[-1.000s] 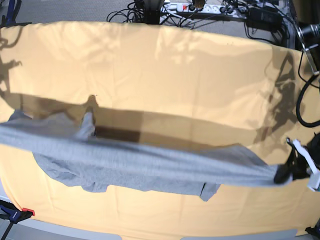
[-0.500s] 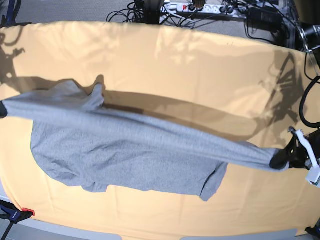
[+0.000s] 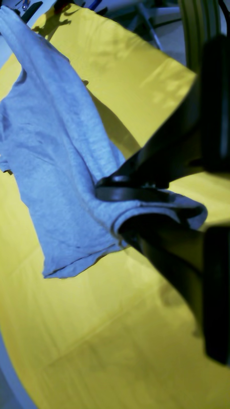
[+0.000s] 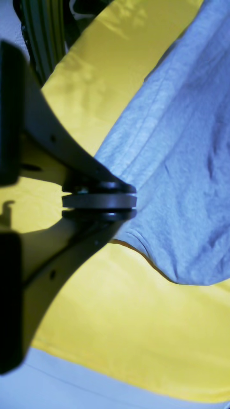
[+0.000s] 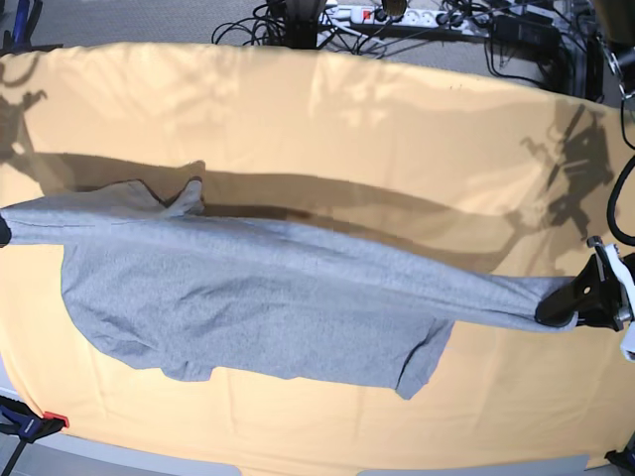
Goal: Layout the t-shirt on the table in an organized manner, then fold the t-shirt properly
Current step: 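Hold the raised shirt taut between both grippers and lower it slightly, then drag the held shirt toward the robot's base with both grippers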
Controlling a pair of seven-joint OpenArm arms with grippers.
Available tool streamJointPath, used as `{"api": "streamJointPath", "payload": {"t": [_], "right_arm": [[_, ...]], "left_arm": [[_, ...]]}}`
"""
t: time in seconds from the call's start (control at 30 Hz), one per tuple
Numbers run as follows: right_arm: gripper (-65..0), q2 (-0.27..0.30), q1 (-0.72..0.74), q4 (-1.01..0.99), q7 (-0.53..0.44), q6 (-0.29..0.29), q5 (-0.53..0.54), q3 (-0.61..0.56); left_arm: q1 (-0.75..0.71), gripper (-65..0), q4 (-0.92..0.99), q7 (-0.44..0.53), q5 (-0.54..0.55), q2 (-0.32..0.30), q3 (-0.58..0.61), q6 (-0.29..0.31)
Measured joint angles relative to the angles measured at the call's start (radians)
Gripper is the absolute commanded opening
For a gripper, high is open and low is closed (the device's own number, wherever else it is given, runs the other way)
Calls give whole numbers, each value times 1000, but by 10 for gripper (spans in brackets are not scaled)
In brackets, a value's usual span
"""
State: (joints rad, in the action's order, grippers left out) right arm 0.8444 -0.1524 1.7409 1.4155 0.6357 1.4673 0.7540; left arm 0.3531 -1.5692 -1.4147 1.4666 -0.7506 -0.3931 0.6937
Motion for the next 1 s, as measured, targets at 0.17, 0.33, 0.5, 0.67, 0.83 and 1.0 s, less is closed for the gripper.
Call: {"api": "streamJointPath", "payload": {"t": [0.17,0.33,0.5,0.67,0.83,1.0], "right_arm": [[-650,6,-37,2,-6,5,8,0],[-650,3,-145,5,4,38,6,0],[-650,7,-209,6,-5,38,7,0],[-650,43,-288,7,-6,38,7,-1],[-650,105,-377,10,-8,34,8,-1],[-650,129,-452,16,-15,31,10,-1]], "left_arm": [[-89,-650,-3,-2,-1,0,0,0],[-157,-650,-18,-5,-7,-3,0,0],[-209,-650,-84,-2,-8,-21,0,-1],[-264,-650,-182,2,-1,-74,0,-5],[-301,-650,-222,2,0,-97,0,-5],[-314,-650,-224,2,1,-100,0,-5]]}}
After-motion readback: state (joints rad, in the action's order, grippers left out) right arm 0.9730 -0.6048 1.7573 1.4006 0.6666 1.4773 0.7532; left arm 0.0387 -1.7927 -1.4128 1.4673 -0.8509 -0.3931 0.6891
